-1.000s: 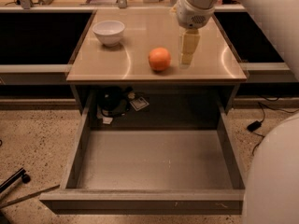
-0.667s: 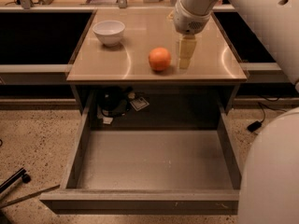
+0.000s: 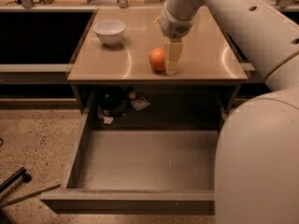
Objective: Place orange into top drawer
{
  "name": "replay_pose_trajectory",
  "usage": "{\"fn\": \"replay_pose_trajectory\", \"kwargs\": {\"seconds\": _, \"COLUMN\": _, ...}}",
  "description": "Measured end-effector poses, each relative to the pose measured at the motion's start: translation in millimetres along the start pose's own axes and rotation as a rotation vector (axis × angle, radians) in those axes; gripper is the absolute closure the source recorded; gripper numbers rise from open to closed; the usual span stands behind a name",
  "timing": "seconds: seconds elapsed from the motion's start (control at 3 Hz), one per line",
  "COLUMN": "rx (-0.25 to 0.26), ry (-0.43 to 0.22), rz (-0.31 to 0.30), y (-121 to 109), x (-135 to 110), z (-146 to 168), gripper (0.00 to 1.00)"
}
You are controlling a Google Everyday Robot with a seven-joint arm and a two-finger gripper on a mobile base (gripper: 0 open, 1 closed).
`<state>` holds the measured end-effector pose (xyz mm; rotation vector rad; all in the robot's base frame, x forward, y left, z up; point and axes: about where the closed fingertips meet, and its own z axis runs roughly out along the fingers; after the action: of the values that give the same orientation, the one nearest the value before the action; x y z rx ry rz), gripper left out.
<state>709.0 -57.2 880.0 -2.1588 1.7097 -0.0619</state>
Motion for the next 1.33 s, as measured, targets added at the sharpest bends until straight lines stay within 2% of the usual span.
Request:
{"fn": "replay_pose_trajectory", "kwargs": {"seconds": 0.33, "rx": 0.001, "ry": -0.012, "rz": -0.047, "y": -18.7, "x": -8.7, "z": 13.0, "gripper": 0.00}}
{"fn": "replay_pose_trajectory", "kwargs": {"seconds": 0.67, "rx": -0.012, "ry": -0.019, "rz": -0.059, "y": -26.1, "x": -7.8, "z": 24.7, "gripper": 0.00}}
{"fn": "replay_pose_trajectory", "kwargs": {"seconds": 1.33, "rx": -0.041, "ry": -0.029, "rz": -0.039, "y": -24.6, "x": 3.0, "z": 38.0, "gripper": 0.00}}
